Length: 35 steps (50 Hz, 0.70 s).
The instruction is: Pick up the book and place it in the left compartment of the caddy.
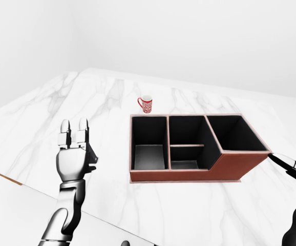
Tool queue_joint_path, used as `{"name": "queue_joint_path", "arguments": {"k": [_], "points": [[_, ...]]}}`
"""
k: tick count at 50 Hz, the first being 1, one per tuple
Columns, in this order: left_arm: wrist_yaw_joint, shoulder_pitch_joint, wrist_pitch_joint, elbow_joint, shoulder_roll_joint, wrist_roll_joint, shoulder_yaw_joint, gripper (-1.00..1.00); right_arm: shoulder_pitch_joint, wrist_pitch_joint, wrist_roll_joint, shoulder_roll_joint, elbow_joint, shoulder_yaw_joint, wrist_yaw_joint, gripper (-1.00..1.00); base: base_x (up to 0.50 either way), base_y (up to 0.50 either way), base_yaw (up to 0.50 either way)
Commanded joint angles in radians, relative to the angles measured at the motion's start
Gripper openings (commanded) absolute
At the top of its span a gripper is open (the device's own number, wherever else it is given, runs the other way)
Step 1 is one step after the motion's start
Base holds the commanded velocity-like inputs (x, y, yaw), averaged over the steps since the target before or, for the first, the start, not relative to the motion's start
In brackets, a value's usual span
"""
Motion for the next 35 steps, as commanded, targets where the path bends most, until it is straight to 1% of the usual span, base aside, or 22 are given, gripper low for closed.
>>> {"name": "queue_joint_path", "arguments": {"k": [1, 5, 23, 27, 28, 29, 30, 35], "points": [[0.000, -0.006, 0.000, 0.020, 0.000, 0.029, -0.007, 1.00, 0.000, 0.000, -0.008, 0.001, 0.000, 0.001, -0.002, 1.00, 0.00, 0.00, 0.00], [0.000, -0.004, 0.000, 0.017, 0.000, 0.013, -0.001, 1.00, 0.001, 0.000, -0.014, 0.002, 0.006, 0.006, 0.007, 1.00, 0.00, 0.00, 0.00], [0.000, -0.004, 0.000, 0.016, 0.001, 0.011, -0.002, 1.00, 0.000, 0.000, -0.015, 0.002, 0.005, 0.005, 0.008, 1.00, 0.00, 0.00, 0.00], [0.000, 0.031, 0.000, 0.038, -0.002, 0.007, -0.014, 1.00, 0.002, 0.000, -0.010, -0.001, 0.006, -0.001, 0.009, 1.00, 0.00, 0.00, 0.00], [0.000, 0.035, 0.000, 0.047, -0.003, -0.001, -0.013, 1.00, -0.001, 0.000, -0.011, -0.001, 0.014, 0.000, 0.011, 1.00, 0.00, 0.00, 0.00], [0.000, 0.035, 0.000, 0.053, -0.003, -0.037, -0.005, 1.00, -0.002, 0.000, -0.013, -0.001, 0.022, 0.002, 0.012, 1.00, 0.00, 0.00, 0.00], [0.000, 0.030, 0.000, 0.059, -0.004, -0.054, 0.003, 1.00, -0.002, 0.000, -0.011, -0.002, 0.024, 0.002, 0.012, 1.00, 0.00, 0.00, 0.00], [0.000, -0.015, 0.000, 0.099, 0.010, -0.061, 0.018, 1.00, 0.001, 0.000, -0.003, -0.002, 0.018, 0.000, 0.012, 1.00, 0.00, 0.00, 0.00]]}}
